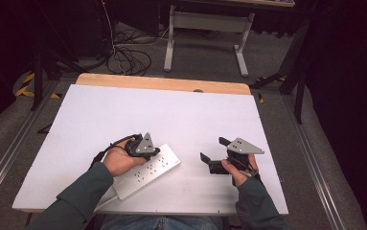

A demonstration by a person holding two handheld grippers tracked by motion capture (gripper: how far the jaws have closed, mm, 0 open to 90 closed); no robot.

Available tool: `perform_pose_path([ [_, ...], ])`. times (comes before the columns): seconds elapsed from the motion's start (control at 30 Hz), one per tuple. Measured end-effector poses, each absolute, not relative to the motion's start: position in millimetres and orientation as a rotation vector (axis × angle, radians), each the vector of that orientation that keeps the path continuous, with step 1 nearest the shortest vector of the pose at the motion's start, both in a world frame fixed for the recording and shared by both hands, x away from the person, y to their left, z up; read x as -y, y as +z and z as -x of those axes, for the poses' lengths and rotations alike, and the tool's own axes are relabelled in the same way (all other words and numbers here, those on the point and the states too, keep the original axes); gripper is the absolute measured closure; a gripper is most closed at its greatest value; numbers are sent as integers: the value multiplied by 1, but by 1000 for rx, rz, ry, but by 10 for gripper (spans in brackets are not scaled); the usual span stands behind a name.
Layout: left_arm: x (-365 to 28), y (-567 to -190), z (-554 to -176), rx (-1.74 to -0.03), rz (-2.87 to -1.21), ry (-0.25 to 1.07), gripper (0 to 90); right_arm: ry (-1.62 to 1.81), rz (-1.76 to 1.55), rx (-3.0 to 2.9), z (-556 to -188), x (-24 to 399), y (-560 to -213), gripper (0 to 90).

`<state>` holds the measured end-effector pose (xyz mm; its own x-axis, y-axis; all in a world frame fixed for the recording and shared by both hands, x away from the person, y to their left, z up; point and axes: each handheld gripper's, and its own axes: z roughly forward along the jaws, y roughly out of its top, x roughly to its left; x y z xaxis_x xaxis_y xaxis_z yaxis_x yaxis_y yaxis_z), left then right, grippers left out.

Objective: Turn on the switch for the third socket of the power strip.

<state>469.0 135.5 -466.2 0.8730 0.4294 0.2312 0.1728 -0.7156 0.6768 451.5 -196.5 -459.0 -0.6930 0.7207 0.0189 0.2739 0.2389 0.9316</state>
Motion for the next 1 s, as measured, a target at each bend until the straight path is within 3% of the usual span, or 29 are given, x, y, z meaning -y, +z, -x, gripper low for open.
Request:
perform_pose_path([
  [1.0, -139, -466, -467, -479, -2369, 467, 900, 1451, -900, -2106, -452, 195, -459, 60],
])
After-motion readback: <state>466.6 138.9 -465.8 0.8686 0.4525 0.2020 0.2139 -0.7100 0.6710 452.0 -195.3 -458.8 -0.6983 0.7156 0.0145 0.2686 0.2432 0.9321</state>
